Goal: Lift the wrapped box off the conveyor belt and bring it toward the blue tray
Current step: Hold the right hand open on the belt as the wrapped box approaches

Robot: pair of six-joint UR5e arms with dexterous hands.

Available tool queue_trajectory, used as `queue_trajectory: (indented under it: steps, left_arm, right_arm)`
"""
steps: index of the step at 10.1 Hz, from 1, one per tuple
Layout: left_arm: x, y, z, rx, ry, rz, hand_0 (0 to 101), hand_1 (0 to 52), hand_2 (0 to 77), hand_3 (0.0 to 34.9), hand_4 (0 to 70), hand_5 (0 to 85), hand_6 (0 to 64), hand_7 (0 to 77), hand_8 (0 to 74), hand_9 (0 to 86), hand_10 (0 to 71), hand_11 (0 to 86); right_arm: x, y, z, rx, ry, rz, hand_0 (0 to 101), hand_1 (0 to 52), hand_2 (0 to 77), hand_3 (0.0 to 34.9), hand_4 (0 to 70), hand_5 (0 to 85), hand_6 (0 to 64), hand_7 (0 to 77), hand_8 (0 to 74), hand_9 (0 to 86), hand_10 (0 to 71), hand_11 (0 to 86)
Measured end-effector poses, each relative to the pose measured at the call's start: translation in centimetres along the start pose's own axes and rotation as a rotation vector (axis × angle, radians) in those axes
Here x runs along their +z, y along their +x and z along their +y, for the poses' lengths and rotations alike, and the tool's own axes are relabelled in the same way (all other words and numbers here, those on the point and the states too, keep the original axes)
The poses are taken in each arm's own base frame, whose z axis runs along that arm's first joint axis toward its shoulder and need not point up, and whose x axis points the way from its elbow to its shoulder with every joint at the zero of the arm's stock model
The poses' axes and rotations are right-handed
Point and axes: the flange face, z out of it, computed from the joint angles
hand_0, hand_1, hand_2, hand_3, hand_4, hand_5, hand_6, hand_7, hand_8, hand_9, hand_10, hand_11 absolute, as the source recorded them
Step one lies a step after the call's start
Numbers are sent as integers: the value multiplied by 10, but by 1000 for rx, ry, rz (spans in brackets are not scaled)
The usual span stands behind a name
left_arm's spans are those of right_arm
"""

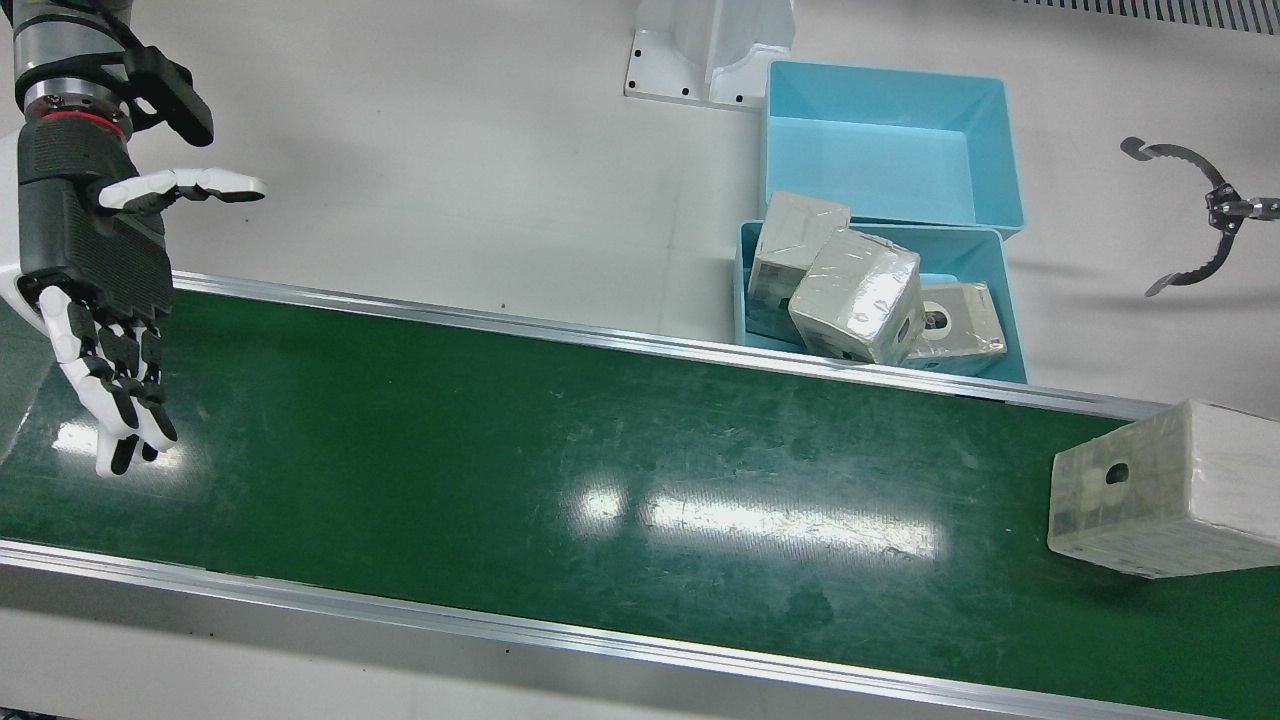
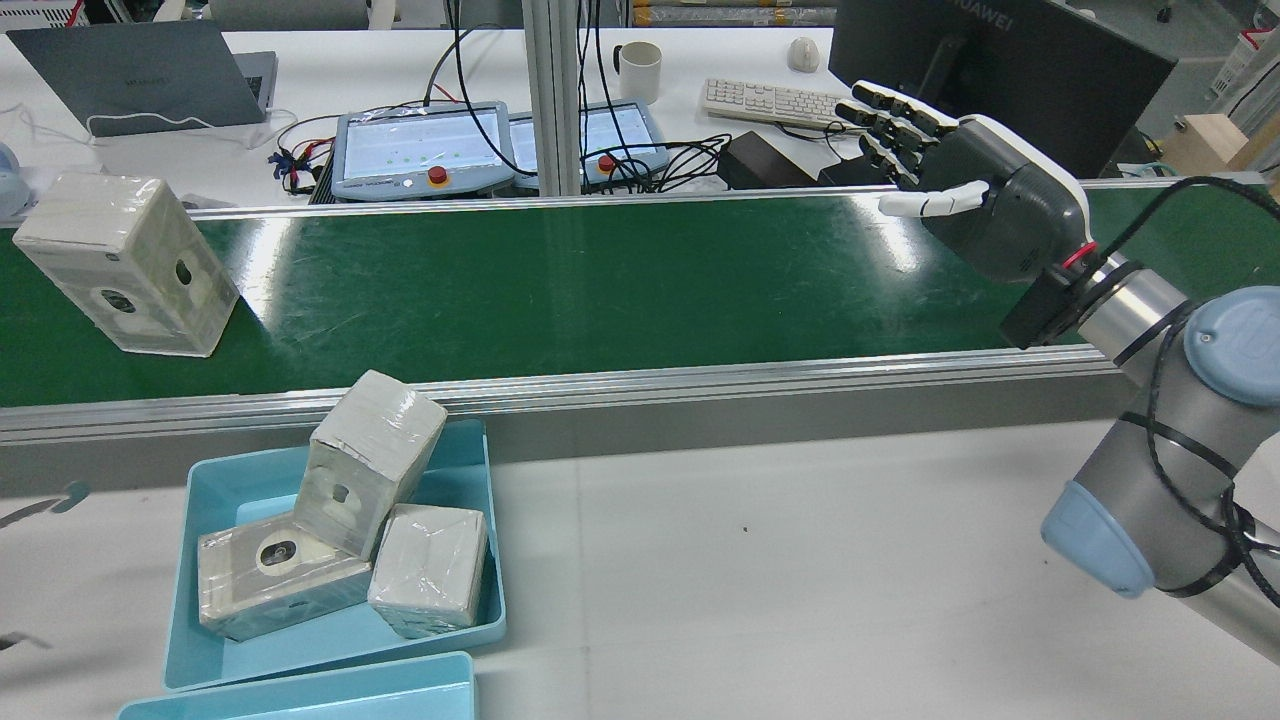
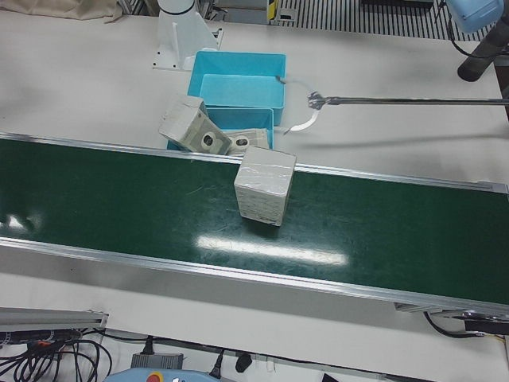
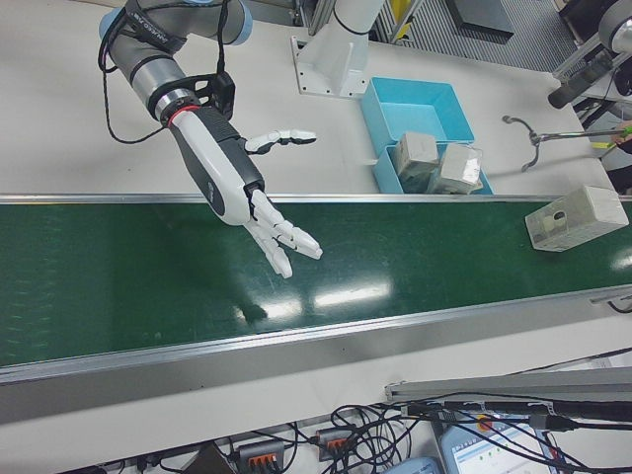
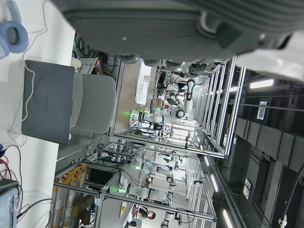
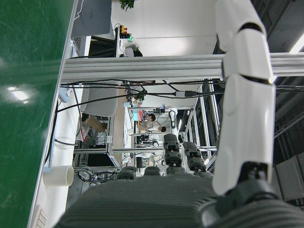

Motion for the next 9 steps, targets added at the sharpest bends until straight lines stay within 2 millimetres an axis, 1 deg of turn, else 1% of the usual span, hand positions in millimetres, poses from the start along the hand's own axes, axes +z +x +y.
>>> queue_trajectory:
  steps: [2,3,4,5,7,8,9]
  left_arm:
    - [0,0,0,0,0,0,0,0,5,0,0,11,0,5,5,0,5,0]
    - [0,0,0,0,0,0,0,0,11,0,0,11,0,5,5,0,5,0]
    - [0,0,0,0,0,0,0,0,11,0,0,11,0,5,5,0,0,0]
    - [0,0,0,0,0,0,0,0,11,0,0,11,0,5,5,0,5,0]
    - [0,0,0,0,0,0,0,0,5,0,0,11,0,5,5,0,5,0]
    - [0,0,0,0,0,0,0,0,11,0,0,11,0,5,5,0,5,0]
    - [0,0,0,0,0,0,0,0,11,0,0,11,0,5,5,0,0,5]
  right_arm:
    - [-3,-7,6,16,-5,-9,472,169,175,13,33,120,5,125,0,44,16,27]
    - [-7,-12,10,27,-10,-13,476,169,175,13,54,136,16,136,0,44,0,27]
    - [-10,-16,13,34,-15,-19,477,169,180,14,44,125,11,136,0,44,0,22]
    - [-11,-20,17,41,-21,-25,477,180,175,13,60,131,11,142,0,44,0,22]
    - [-13,-23,19,46,-23,-29,480,180,175,13,60,136,11,131,0,44,0,16]
    - [-13,-24,18,47,-22,-32,480,180,191,13,65,158,27,153,0,44,0,16]
    - [-13,-25,18,47,-21,-35,480,180,191,13,65,158,27,153,0,44,0,16]
